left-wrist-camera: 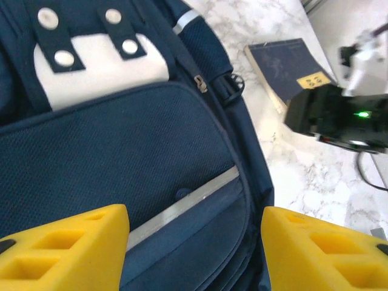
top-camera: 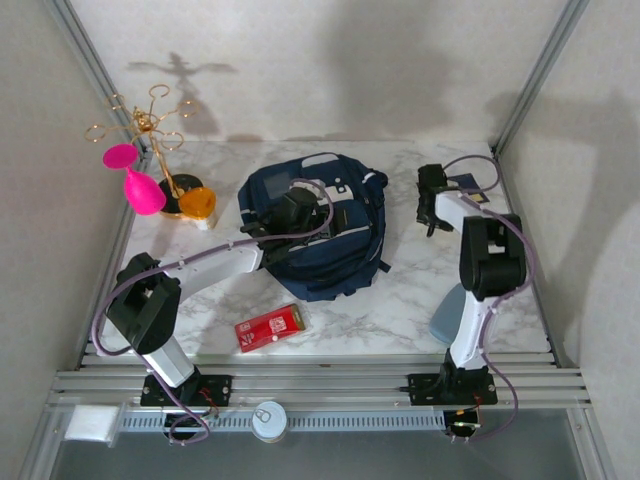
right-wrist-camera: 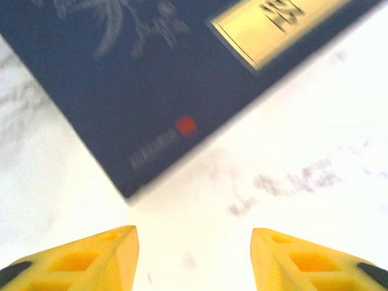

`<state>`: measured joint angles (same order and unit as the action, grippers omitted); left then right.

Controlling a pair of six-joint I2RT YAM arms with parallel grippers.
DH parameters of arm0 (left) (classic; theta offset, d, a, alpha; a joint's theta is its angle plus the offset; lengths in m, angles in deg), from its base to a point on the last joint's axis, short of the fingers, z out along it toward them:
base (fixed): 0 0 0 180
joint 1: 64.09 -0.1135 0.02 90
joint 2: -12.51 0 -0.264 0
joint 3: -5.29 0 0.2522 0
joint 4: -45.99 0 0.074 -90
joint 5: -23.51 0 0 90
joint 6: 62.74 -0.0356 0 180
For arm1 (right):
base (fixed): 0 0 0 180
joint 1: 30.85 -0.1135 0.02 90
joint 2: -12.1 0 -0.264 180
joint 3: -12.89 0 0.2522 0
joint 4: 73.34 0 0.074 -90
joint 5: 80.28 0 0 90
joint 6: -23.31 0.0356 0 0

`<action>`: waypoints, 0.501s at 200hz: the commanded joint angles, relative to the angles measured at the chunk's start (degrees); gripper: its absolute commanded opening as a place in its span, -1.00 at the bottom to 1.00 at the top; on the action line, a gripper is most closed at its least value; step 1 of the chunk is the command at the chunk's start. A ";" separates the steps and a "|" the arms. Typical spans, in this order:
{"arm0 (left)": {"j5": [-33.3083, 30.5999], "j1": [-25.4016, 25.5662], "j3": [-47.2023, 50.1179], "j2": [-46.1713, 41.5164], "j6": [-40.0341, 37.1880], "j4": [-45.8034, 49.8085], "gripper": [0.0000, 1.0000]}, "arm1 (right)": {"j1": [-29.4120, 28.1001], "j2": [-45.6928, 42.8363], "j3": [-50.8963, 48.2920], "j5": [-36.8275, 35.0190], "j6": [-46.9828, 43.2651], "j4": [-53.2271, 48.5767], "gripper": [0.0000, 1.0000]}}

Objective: Pack the student bag
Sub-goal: Rotate the book at the middle-right of the table.

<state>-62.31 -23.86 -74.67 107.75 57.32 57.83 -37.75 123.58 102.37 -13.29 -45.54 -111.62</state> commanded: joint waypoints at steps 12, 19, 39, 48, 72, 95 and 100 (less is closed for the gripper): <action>0.63 -0.33 1.08 -2.78 1.22 -1.81 0.17 | 0.24 -2.53 3.14 4.36 2.18 2.82 0.16; 0.48 -0.30 0.86 -2.73 1.28 -1.56 0.17 | 0.23 -0.83 5.96 3.96 2.57 2.02 0.16; 0.56 -0.15 0.23 -2.40 0.72 -1.25 0.18 | 0.40 3.61 11.61 1.51 3.30 3.02 0.28; 0.56 -0.15 -0.18 -1.73 0.76 -0.93 0.18 | 0.41 5.79 14.49 -0.99 3.78 2.64 0.30; 0.65 0.03 -0.78 -0.60 0.96 -0.49 0.18 | 0.40 10.35 19.63 -2.50 3.87 3.77 0.37; 0.41 0.07 -0.42 -0.52 0.72 -1.30 0.18 | 0.31 15.81 26.26 -2.96 4.68 0.78 0.40; 0.18 0.08 -0.51 -0.43 0.55 -1.18 0.18 | 0.39 17.00 27.63 -3.25 5.00 -0.01 0.40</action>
<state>-62.09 -23.80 -73.99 106.98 57.54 57.79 -37.68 135.45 124.03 -13.92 -42.44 -108.54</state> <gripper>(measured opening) 0.588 0.696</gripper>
